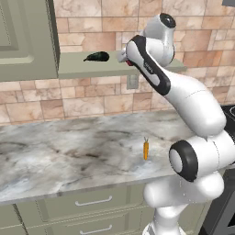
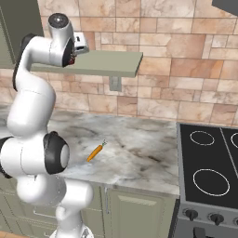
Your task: Pick the carrot, eggplant, bell pepper from the counter and place them in the cabinet.
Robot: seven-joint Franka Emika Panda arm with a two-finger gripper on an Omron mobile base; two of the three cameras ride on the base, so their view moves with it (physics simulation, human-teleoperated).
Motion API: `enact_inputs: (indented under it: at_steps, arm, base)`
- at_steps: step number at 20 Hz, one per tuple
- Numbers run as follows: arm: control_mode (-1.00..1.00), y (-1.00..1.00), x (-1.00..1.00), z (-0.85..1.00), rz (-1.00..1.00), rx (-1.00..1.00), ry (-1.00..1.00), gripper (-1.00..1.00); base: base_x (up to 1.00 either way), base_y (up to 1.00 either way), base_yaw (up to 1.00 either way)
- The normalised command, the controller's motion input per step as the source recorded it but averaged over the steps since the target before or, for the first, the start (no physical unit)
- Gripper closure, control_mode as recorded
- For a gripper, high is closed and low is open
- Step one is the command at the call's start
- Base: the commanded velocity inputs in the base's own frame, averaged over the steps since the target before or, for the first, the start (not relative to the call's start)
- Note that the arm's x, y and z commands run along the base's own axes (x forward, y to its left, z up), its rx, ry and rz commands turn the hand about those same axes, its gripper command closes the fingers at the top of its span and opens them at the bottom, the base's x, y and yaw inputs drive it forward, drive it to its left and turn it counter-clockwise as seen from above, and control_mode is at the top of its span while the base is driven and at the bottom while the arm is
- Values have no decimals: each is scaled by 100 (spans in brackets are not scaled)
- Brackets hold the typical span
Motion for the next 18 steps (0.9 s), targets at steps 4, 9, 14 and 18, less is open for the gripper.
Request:
enact_inputs:
  at_steps: [4,9,14,18]
  arm:
    - [-100,32,100,-10,0,0,1,100]
    - [-100,11,100,-3,0,0,0,100]
    - [-100,4,100,-1,0,-4,-6,-100]
    - [-100,-6,26,35,0,-7,-44,-100]
  base:
    - [0,0,0]
    - [0,0,0]
    - [0,0,0]
    - [0,0,0]
